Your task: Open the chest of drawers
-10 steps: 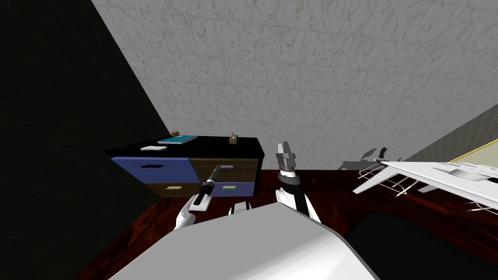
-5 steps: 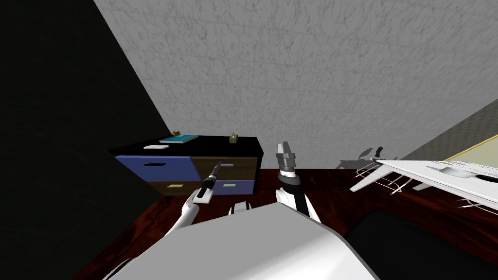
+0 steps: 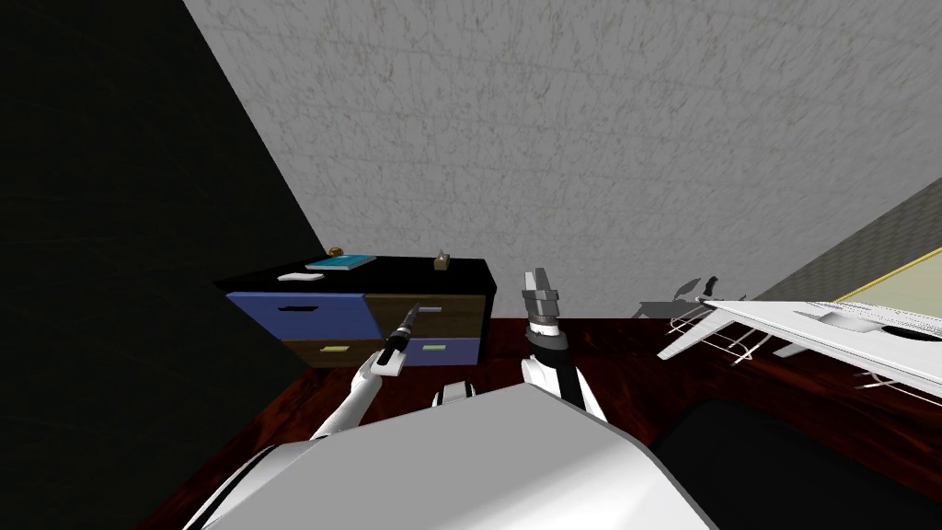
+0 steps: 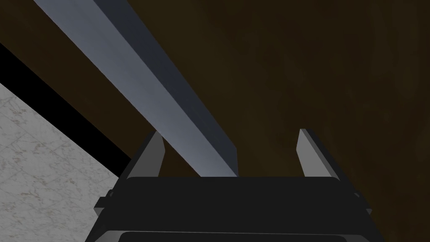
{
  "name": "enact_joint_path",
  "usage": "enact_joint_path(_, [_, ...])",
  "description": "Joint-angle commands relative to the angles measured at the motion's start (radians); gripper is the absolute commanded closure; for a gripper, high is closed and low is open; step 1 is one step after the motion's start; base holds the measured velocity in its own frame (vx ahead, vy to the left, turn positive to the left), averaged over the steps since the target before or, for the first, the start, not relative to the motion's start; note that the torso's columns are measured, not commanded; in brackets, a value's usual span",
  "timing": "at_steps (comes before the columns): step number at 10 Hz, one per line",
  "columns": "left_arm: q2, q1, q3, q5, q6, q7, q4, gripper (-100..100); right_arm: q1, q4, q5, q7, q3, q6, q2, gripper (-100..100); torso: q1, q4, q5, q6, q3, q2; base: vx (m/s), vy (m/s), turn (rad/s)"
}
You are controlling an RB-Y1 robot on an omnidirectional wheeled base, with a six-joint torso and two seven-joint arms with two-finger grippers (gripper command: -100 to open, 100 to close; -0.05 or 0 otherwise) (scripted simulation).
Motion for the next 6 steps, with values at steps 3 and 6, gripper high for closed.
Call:
enact_joint_path(3, [-0.001, -0.127, 0.028, 0.031, -0.027, -0.024, 0.133, -100, 0.000, 0.000, 0.000, 0.000, 0.000, 0.000, 0.000, 0, 0.000, -0.001, 0.000, 0.000, -0.001, -0.001, -0.060, 0.002, -0.008])
enact_joint_path(6, [-0.001, -0.177, 0.028, 0.031, -0.027, -0.024, 0.190, -100, 0.000, 0.000, 0.000, 0.000, 0.000, 0.000, 0.000, 0, 0.000, 0.002, -0.001, 0.001, 0.000, -0.001, -0.040, 0.001, 0.001])
